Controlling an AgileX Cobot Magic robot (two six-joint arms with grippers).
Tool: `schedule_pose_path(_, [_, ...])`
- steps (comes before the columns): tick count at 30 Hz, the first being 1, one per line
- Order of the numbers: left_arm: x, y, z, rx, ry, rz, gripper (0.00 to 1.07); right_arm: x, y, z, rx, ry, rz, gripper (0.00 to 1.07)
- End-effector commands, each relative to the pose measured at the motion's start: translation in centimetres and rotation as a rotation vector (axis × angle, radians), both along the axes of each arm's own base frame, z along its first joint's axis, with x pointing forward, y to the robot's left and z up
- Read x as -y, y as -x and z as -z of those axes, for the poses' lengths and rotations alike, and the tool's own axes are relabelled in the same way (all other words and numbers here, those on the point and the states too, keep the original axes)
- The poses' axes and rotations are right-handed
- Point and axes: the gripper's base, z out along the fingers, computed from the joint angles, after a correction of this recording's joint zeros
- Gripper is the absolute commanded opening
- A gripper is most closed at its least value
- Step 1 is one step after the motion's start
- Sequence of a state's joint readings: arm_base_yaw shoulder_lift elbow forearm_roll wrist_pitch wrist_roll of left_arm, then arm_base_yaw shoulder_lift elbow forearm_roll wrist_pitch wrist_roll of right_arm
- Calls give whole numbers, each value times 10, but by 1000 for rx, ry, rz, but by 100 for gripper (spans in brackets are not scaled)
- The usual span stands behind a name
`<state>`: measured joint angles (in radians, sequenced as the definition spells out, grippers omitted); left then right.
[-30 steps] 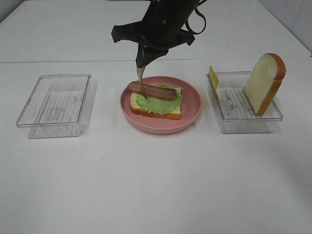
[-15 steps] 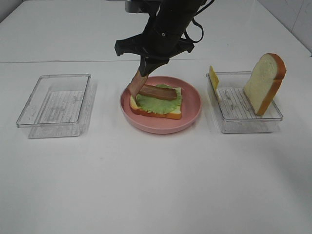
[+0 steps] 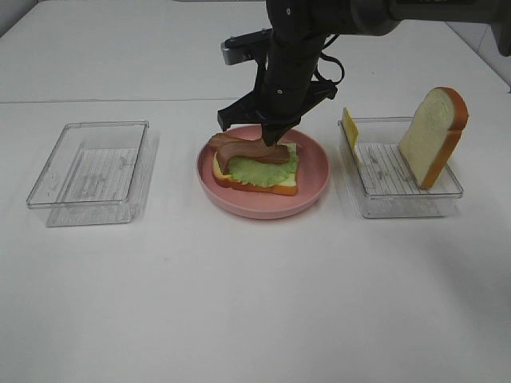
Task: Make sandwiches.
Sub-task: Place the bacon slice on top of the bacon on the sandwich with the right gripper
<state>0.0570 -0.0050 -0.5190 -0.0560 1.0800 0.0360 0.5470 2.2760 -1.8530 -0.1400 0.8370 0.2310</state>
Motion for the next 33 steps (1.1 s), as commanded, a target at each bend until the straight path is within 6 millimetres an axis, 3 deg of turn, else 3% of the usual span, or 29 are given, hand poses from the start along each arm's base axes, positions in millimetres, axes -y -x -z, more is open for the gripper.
schedule_pose_path(1, [1, 2, 0, 19, 6, 2, 88, 4, -6, 6, 30, 48, -9, 0])
schedule_pose_path(16, [1, 2, 0, 19, 6, 2, 88, 11, -12, 8, 92, 147, -10, 1])
schedule_pose_path(17, [1, 2, 0, 19, 6, 2, 88, 11, -11, 8, 87, 140, -12, 15])
schedule_pose_path(18, [1, 2, 0, 19, 6, 2, 88, 11, -11, 8, 87, 140, -12, 15])
schedule_pose_path(19, [1, 2, 0, 19, 6, 2, 88, 10, -11, 8, 84, 138, -16, 26])
schedule_pose_path(20, [1, 2, 0, 19, 6, 2, 88, 10, -11, 8, 84, 138, -16, 26])
schedule_pose_path(22, [1, 2, 0, 19, 6, 2, 88, 10, -11, 7, 85, 146, -25, 80])
schedule_pose_path(23, [1, 2, 0, 19, 6, 2, 88, 10, -11, 7, 85, 146, -25, 80])
schedule_pose_path(25, [1, 2, 0, 19, 6, 2, 88, 12, -9, 2, 80, 162, -29, 99])
schedule_pose_path(29, [1, 2, 0, 19, 6, 2, 88, 15, -7, -10, 88, 175, -24, 99])
schedule_pose_path(30, [1, 2, 0, 19, 6, 2, 88, 17, -6, -22, 98, 177, -22, 99])
schedule_pose_path(31, [1, 2, 0, 19, 6, 2, 88, 17, -6, -22, 98, 177, -22, 99])
schedule_pose_path(32, [1, 2, 0, 19, 6, 2, 88, 18, -4, -37, 112, 176, -19, 99])
schedule_pose_path(33, [1, 2, 0, 19, 6, 2, 88, 18, -4, -37, 112, 176, -19, 99])
